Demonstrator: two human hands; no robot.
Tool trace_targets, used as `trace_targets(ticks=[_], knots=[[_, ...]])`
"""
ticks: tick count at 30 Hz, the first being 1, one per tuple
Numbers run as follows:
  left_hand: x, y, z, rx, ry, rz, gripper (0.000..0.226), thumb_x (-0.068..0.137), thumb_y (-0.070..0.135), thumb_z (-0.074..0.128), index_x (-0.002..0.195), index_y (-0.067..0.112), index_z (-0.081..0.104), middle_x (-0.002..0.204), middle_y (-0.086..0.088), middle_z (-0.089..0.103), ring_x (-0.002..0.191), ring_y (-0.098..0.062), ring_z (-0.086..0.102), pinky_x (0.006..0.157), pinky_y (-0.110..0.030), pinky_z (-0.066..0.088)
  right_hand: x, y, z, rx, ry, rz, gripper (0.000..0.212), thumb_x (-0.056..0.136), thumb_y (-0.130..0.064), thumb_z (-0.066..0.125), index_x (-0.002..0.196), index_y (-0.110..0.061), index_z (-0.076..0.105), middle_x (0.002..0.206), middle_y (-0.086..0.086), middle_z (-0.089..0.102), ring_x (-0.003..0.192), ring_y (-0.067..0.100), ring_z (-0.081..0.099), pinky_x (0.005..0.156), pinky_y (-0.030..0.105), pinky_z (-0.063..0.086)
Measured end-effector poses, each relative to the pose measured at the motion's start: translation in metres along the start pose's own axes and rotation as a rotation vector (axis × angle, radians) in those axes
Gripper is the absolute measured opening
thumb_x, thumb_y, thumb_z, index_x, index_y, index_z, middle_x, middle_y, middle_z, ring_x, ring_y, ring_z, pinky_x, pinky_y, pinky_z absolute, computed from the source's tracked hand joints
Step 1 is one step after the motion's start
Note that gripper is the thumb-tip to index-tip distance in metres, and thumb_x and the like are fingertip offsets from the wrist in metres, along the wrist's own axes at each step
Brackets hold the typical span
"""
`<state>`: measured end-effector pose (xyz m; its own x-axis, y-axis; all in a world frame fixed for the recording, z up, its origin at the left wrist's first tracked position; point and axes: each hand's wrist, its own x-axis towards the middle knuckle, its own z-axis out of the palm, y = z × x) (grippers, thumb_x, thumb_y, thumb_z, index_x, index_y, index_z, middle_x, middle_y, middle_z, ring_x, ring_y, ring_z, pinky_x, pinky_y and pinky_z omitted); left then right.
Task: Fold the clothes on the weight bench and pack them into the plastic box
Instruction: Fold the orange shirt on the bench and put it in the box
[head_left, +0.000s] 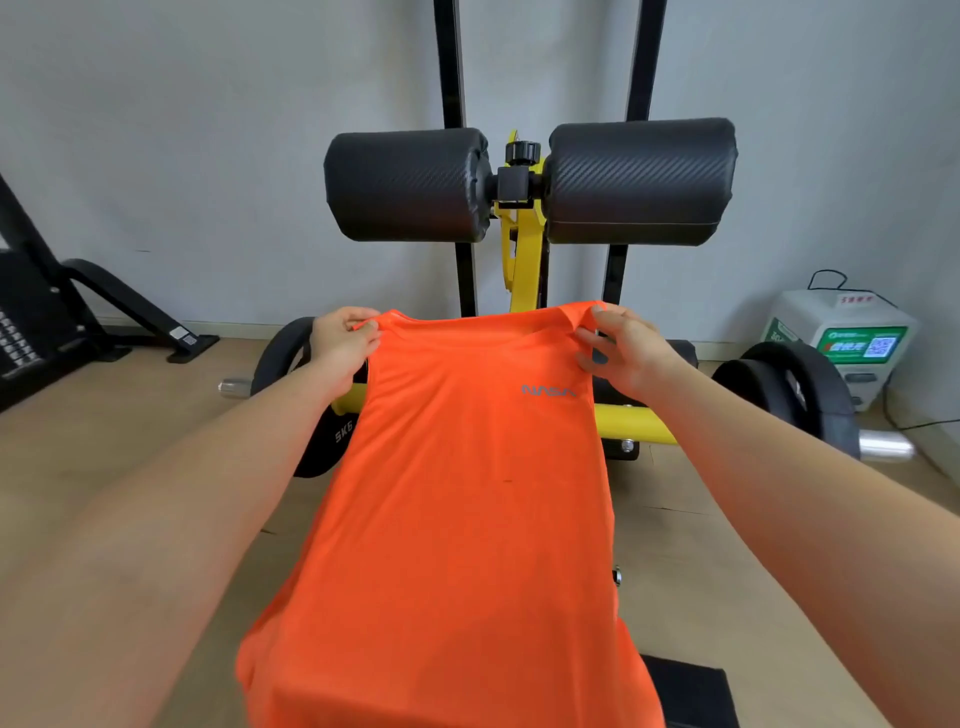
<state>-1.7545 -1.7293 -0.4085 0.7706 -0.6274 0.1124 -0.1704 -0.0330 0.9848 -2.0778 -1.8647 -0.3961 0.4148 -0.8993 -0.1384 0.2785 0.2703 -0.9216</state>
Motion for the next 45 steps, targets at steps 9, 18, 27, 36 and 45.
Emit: trace_targets(ticks=[9,18,27,36,45], knots=[[-0.089,0.018,-0.061,-0.037,-0.187,0.07,0.019,0.095,-0.004,0.06,0.107,0.007,0.07,0.107,-0.016,0.068,0.092,-0.019,0.071,0.084,-0.023,0.06,-0.087,-0.005,-0.02,-0.372,-0.044,-0.027,0.013,0.086,-0.007,0.069,0.08,-0.017,0.061,0.095,0.01,0.072,0.096,0.025,0.07,0.082,0.036,0.054],[-0.175,-0.009,-0.09,0.114,-0.232,0.057,0.021,0.094,0.001,0.064,0.094,0.019,0.075,0.101,-0.009,0.073,0.104,-0.032,0.071,0.099,-0.039,0.055,-0.152,0.019,-0.032,-0.526,0.188,-0.004,0.021,0.081,-0.028,0.079,0.082,-0.012,0.066,0.088,0.005,0.067,0.084,0.021,0.064,0.069,0.031,0.055],[-0.216,-0.015,-0.104,0.442,-0.227,0.133,0.023,0.086,0.007,0.068,0.084,0.029,0.075,0.094,0.007,0.075,0.099,-0.014,0.069,0.098,-0.037,0.051,-0.197,0.041,-0.043,-0.625,0.145,-0.022,0.012,0.084,-0.005,0.074,0.078,-0.009,0.063,0.068,0.007,0.06,0.058,0.017,0.053,0.055,0.026,0.046],[-0.291,0.023,-0.087,0.658,-0.462,0.471,0.023,0.083,0.028,0.067,0.105,0.03,0.073,0.109,0.014,0.063,0.107,-0.008,0.057,0.096,-0.029,0.042,-0.271,0.064,-0.069,-0.809,-0.057,0.077,0.021,0.088,-0.011,0.072,0.107,-0.013,0.065,0.091,0.01,0.071,0.08,0.022,0.067,0.071,0.033,0.056],[-0.356,-0.007,-0.06,0.795,-0.708,0.705,0.037,0.086,0.046,0.059,0.12,0.034,0.068,0.13,0.014,0.058,0.121,-0.011,0.05,0.103,-0.037,0.042,-0.315,0.125,-0.09,-0.939,-0.249,0.115,0.033,0.071,-0.017,0.088,0.099,-0.014,0.07,0.091,0.004,0.067,0.065,-0.002,0.057,0.066,0.016,0.051]])
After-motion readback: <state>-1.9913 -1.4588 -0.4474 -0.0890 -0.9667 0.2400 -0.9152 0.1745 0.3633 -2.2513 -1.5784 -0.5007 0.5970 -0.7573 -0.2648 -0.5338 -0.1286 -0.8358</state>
